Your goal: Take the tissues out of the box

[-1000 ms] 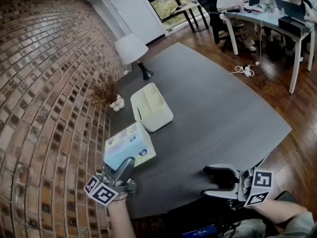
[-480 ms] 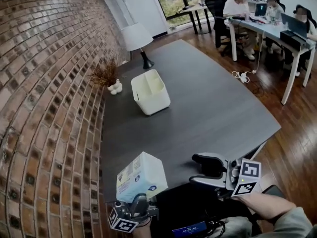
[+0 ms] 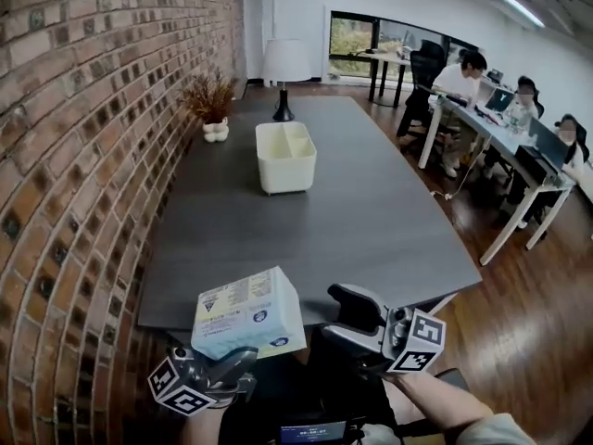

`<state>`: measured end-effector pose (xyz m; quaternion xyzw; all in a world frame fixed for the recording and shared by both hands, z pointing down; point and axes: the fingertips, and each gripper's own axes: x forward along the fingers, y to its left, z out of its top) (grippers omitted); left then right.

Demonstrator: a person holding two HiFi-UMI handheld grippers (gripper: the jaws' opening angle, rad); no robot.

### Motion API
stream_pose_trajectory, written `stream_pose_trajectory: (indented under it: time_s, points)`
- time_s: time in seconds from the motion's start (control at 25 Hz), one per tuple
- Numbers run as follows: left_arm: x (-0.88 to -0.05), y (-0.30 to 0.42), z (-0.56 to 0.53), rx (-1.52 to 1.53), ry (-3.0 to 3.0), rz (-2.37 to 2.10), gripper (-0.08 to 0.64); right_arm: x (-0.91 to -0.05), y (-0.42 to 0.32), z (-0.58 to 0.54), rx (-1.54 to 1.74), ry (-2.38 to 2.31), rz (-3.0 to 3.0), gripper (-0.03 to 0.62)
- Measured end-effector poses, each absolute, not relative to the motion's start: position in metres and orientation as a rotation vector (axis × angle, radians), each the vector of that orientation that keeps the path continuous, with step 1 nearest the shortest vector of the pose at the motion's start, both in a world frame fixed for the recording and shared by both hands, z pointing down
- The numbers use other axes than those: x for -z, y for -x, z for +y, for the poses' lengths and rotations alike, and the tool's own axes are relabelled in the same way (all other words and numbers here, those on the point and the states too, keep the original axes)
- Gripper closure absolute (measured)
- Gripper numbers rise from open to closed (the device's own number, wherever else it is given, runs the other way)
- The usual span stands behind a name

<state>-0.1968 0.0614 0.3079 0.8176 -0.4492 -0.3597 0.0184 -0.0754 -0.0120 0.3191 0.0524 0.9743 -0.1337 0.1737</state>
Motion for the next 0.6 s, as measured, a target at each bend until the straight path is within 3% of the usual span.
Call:
stream_pose_trajectory:
  time_s: [0.6]
  points:
    - [-0.3093, 0.1976, 0.0590, 1.143, -2.520, -1.367, 0.050, -0.3187, 0.0819, -0.0023, 0.329, -0.197, 2.803, 0.281]
